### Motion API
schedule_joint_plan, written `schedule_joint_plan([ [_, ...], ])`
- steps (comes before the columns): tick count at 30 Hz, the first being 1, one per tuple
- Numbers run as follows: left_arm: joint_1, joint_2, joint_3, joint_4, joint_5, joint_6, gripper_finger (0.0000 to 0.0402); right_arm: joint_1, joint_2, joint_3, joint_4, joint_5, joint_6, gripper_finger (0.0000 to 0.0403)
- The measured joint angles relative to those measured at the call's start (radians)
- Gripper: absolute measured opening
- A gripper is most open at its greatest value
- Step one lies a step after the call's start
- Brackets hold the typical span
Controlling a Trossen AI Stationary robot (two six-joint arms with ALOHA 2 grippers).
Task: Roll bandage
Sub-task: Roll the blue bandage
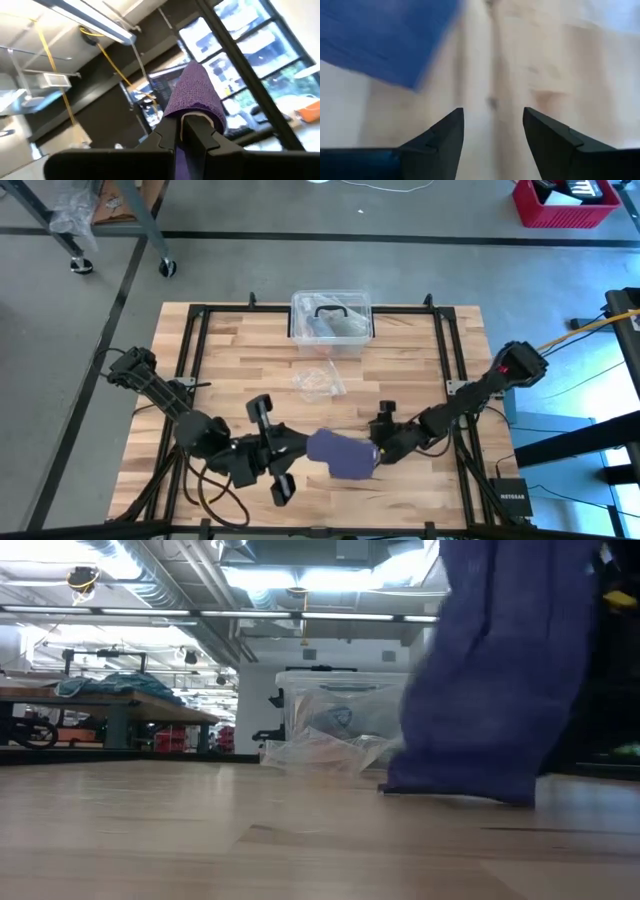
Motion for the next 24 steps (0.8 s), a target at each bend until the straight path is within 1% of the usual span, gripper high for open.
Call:
schedule_joint_plan([
  [3,0.001,0.0,0.0,0.061,-0.05,0.069,0.0008,0.004,-0.09,0.088,-0.24,0.005,0.012,0.0207],
  [6,0.01,-0.002,0.0,0.094,-0.094,0.118,0.0008,0.032,-0.205,0.174,-0.462,0.016,0.047,0.0207],
  [9,0.022,-0.002,0.0,0.086,-0.104,0.129,0.0008,0.087,-0.333,0.236,-0.547,0.067,0.08,0.0207],
  [10,0.026,-0.002,0.0,0.079,-0.104,0.126,0.0008,0.108,-0.377,0.248,-0.539,0.085,0.09,0.0207],
  [13,0.037,-0.002,0.0,0.048,-0.107,0.107,0.0008,0.18,-0.489,0.247,-0.422,0.138,0.096,0.0207],
  [17,0.056,-0.002,0.0,-0.014,-0.107,0.046,0.0008,0.268,-0.579,0.194,-0.201,0.196,0.065,0.0207],
  [19,0.067,-0.002,0.0,-0.066,-0.108,-0.005,0.0008,0.29,-0.592,0.159,-0.089,0.211,0.05,0.0207],
  [22,0.089,-0.002,0.0,-0.15,-0.108,-0.091,0.0008,0.285,-0.574,0.11,0.083,0.22,0.007,0.0207],
  [24,0.103,-0.002,0.0,-0.221,-0.108,-0.172,0.0008,0.265,-0.54,0.093,0.14,0.224,-0.036,0.0207],
])
